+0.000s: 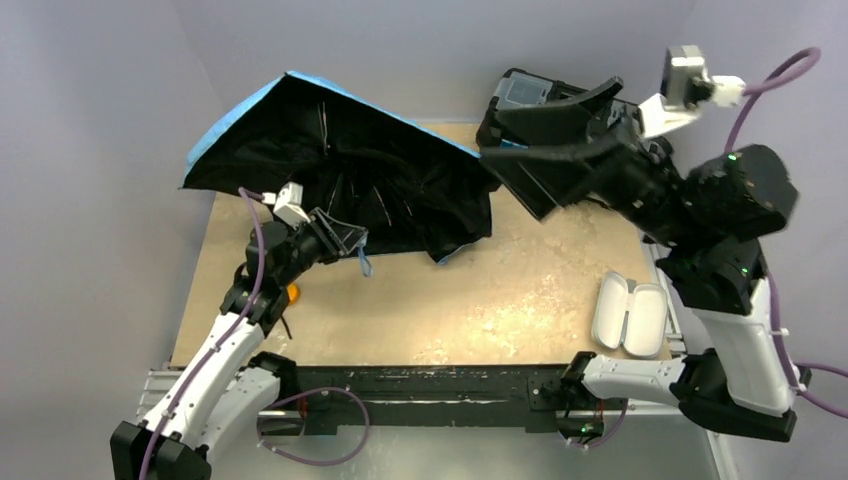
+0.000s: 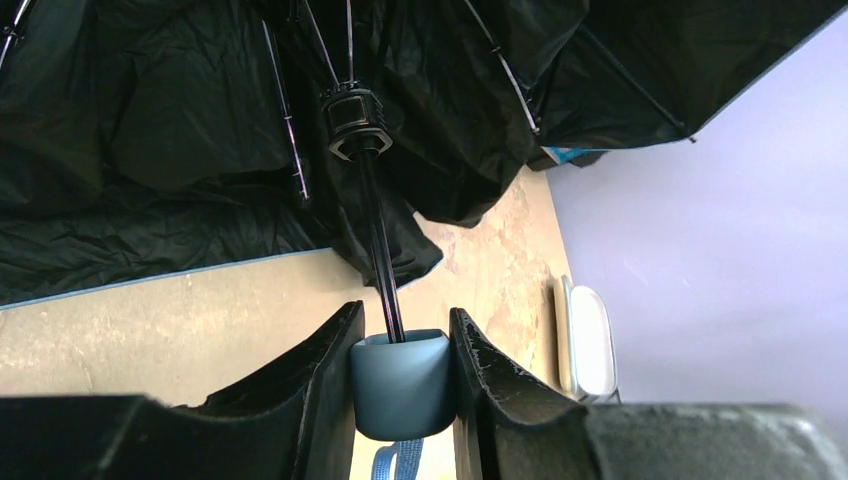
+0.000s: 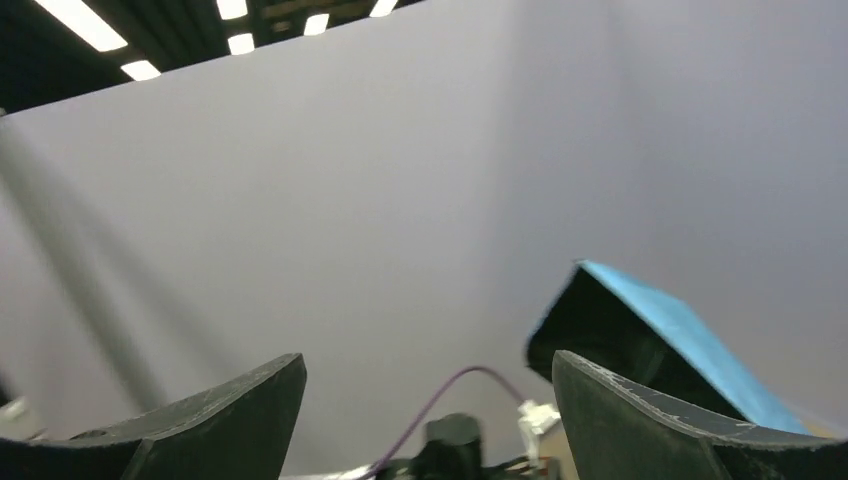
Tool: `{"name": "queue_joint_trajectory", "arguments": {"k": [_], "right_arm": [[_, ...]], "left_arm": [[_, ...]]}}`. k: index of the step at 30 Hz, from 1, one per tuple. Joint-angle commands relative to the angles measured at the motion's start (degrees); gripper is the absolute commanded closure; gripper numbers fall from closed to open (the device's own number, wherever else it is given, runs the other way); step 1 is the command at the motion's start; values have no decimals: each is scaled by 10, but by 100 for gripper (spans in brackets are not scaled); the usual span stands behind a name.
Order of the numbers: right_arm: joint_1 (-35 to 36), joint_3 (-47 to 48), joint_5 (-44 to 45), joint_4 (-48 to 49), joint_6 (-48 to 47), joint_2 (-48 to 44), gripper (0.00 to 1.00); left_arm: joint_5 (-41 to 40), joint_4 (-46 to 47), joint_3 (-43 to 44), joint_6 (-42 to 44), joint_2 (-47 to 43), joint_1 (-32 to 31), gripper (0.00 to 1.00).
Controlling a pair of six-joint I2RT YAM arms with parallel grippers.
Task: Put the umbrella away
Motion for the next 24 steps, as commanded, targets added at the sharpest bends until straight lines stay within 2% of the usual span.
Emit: {"name": "queue_joint_trajectory", "arguments": {"k": [1,6,9,14,16,22,24], "right_arm": [[-7,-3,269,-42,-41,67,6],[-43,-40,239,-21,-17,131,14],[-91,-86,195,29,7,168,23],[-188,-72,60,54,48,284,39],[-208,-67,-10,68,51,332,41],[-229,-49,-138,55,78,451,45],[-230,-58,-184,78,94,482,54]], "left_arm": [[50,58,-33,11,-50,2,100],[100,110,-105,-20,-100,2,100],[137,126,-140,-31,-123,2,100],[166,127,-180,-39,-156,2,100],[180,143,-198,-43,-165,2,100],[212,189,-229,-39,-165,3,100],[216,197,-237,-38,-159,2,100]]}}
